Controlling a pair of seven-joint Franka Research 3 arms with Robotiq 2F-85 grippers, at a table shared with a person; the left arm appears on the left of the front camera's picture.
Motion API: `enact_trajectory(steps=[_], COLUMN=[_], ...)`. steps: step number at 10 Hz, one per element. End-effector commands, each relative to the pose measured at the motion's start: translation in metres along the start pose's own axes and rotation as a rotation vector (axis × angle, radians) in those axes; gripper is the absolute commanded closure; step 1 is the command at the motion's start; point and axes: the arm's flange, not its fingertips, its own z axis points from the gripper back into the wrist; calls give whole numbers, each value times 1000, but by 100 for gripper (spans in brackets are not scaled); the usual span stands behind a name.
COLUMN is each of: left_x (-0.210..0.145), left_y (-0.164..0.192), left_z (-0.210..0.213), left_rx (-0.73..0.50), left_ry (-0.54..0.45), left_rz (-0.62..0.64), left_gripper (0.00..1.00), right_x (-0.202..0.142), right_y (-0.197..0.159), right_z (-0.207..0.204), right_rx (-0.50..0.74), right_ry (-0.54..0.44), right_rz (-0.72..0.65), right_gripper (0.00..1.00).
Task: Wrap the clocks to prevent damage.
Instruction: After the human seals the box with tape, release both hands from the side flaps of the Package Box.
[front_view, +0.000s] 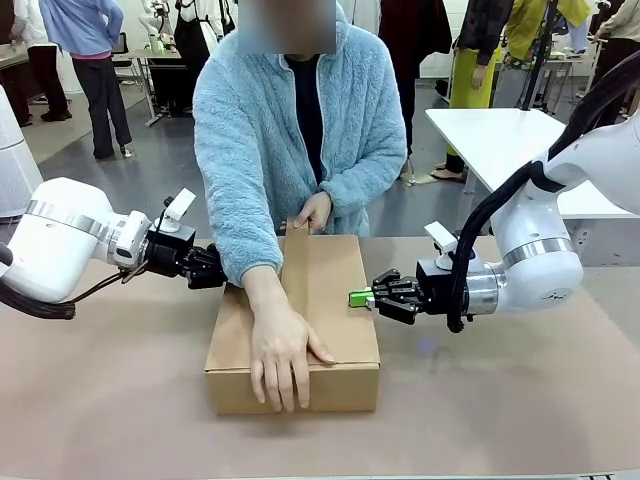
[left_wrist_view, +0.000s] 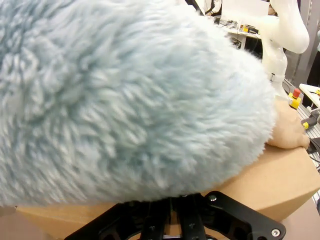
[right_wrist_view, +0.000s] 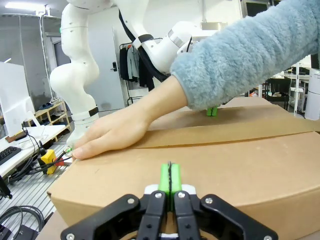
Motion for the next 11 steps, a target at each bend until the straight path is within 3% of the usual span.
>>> enact_trajectory(steps=[1, 11], left_x=[-1, -1], left_y=[0, 0], left_z=[-2, -2], left_rx=[5, 5], left_ry=[-3, -3], left_rz=[-1, -1], left_gripper=[100, 100], right_x=[-1, -1], right_y=[0, 0], right_z=[0, 0], right_rx=[-4, -4], right_ry=[5, 5], right_rz=[-1, -1], right_gripper=[99, 99])
